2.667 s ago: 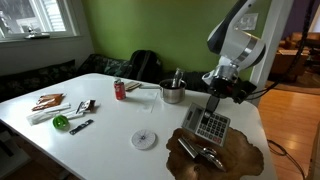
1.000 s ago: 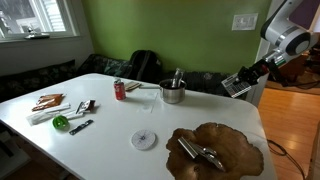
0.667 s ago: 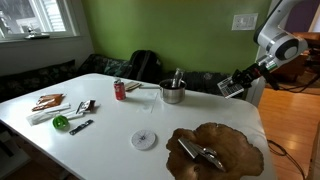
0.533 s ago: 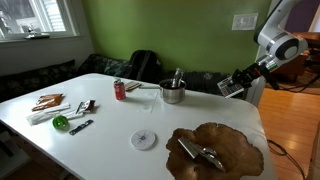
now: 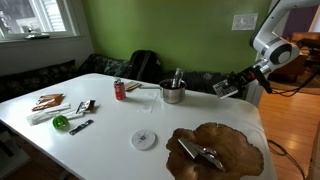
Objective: Remove the calculator from the wooden tray
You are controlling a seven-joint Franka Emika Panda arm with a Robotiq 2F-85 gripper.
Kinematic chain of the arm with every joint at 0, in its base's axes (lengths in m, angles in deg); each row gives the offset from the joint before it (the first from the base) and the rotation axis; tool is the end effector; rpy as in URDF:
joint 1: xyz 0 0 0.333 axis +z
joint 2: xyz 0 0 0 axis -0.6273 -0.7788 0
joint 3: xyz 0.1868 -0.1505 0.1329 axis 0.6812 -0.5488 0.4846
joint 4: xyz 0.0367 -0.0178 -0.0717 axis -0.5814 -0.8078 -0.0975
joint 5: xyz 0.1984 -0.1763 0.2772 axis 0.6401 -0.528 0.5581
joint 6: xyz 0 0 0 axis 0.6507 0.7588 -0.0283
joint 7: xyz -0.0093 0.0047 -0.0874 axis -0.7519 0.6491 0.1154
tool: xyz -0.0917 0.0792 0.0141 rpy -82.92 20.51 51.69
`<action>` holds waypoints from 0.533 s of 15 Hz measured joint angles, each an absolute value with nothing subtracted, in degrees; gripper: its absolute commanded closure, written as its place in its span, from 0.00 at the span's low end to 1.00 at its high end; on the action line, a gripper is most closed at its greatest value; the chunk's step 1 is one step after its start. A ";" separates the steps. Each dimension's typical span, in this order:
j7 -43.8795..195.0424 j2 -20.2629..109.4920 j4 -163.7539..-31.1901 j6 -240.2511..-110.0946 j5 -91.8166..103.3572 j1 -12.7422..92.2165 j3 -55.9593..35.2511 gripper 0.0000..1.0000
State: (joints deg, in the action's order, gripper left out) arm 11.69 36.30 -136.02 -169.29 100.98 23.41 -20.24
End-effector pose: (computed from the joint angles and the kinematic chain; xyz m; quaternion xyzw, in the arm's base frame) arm 0.4339 -0.2110 0.1107 -0.8250 0.3662 -0.1895 0.3864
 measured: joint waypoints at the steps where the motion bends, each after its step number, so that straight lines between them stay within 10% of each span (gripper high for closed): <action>1: 11.99 35.54 -135.46 -169.54 101.34 23.41 -20.27 0.95; 8: 14.58 31.11 -132.62 -171.93 101.54 23.41 -20.72 0.95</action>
State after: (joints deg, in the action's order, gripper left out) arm 14.58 31.11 -132.62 -171.93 101.54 23.41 -20.72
